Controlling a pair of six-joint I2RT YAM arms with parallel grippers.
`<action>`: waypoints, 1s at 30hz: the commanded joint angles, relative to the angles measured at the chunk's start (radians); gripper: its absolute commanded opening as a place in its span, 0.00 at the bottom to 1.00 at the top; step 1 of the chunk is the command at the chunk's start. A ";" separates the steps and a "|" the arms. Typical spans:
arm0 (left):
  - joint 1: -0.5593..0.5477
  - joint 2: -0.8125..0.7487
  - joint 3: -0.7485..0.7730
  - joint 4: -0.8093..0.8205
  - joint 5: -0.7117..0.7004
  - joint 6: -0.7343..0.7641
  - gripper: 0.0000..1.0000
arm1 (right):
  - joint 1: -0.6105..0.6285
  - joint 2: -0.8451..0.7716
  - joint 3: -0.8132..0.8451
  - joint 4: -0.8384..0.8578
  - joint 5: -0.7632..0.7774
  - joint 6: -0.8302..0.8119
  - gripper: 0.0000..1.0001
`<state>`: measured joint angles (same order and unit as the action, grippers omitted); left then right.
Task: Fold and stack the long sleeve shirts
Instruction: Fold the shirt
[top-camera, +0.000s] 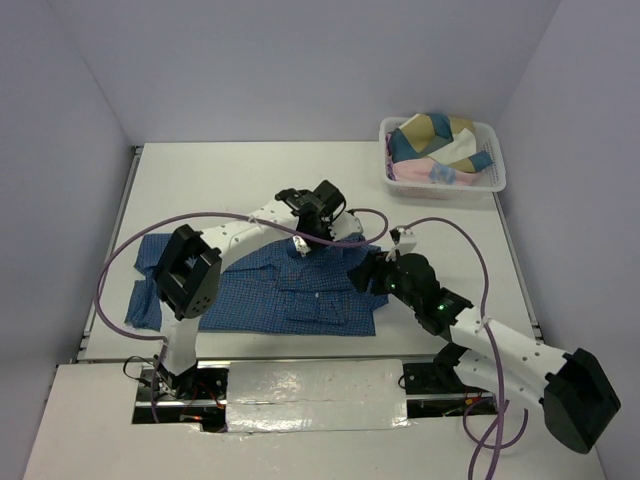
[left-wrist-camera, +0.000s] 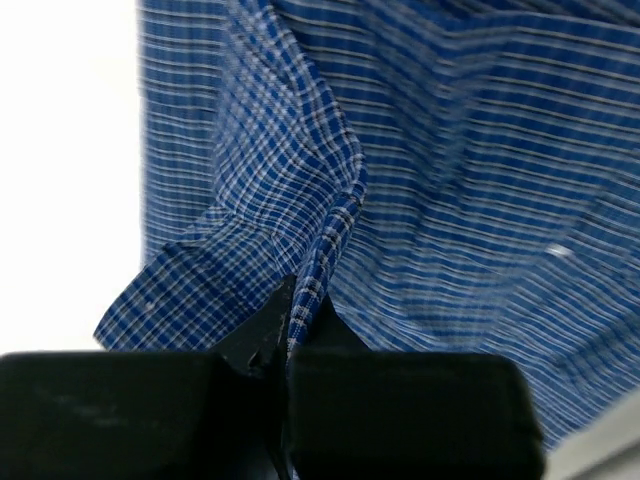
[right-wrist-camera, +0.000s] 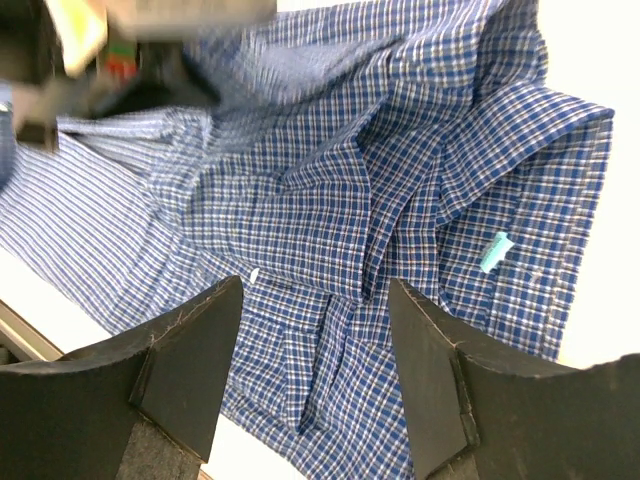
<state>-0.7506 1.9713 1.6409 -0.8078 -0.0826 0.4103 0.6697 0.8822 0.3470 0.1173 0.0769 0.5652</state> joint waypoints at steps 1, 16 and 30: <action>-0.033 -0.092 -0.021 -0.039 0.075 -0.067 0.08 | -0.002 -0.075 -0.017 -0.073 0.053 0.015 0.68; -0.095 -0.108 -0.105 -0.090 0.217 -0.085 0.71 | -0.004 -0.031 -0.011 -0.050 0.021 -0.005 0.71; -0.136 -0.259 -0.032 -0.227 0.408 0.038 1.00 | -0.012 -0.025 0.000 -0.018 0.003 -0.027 0.69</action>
<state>-0.8574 1.8313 1.5318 -0.9726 0.1596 0.3397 0.6697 0.8524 0.3244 0.0658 0.0586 0.5484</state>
